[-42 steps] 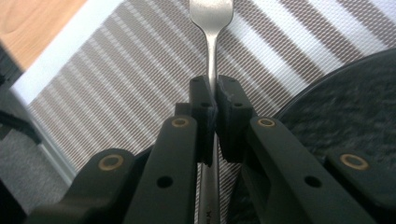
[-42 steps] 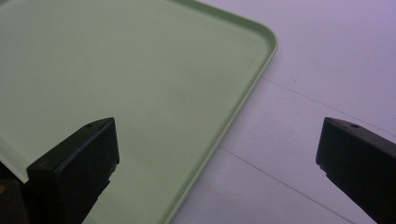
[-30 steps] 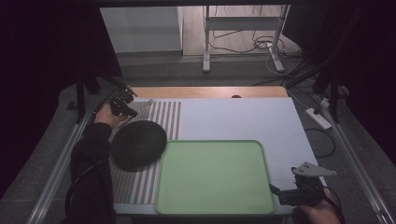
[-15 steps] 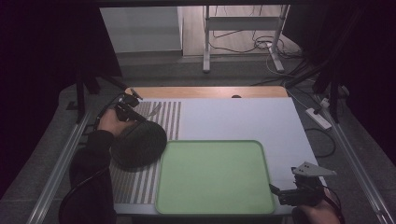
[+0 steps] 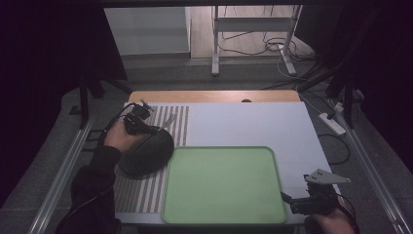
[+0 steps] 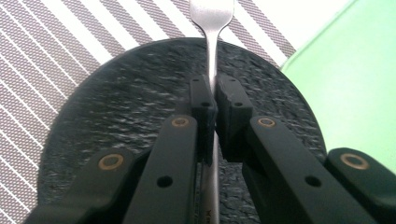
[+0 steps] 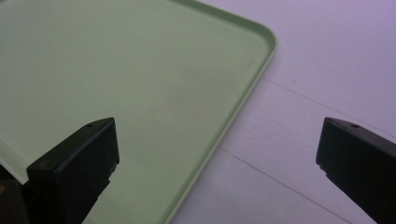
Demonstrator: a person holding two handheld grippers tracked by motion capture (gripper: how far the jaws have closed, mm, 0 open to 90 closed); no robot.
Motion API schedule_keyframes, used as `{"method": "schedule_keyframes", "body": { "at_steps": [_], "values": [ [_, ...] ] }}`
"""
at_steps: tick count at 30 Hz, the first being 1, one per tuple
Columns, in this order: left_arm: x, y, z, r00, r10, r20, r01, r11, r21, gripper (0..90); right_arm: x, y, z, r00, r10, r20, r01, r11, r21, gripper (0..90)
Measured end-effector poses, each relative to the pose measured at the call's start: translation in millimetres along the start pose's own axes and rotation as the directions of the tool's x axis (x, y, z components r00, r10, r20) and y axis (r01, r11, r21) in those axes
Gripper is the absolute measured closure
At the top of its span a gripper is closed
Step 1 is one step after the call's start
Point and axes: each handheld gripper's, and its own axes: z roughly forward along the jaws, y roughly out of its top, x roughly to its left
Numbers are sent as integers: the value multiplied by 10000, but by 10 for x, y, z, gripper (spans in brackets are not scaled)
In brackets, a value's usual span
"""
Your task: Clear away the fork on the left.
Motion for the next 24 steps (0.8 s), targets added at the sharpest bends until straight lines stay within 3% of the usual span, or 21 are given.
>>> {"method": "schedule_keyframes", "body": {
  "at_steps": [15, 24],
  "values": [
    [-521, -84, 34, 9983, 516, 254, -515, 9987, -27, 847, -5, 1, 1, 10000, 25, -47, -25, 10000, 4, 0],
    [-753, -188, 106, 9973, 543, 488, -546, 9985, 32, 846, -6, 1, 1, 10000, 40, -42, -40, 10000, 18, 0]
  ]
}}
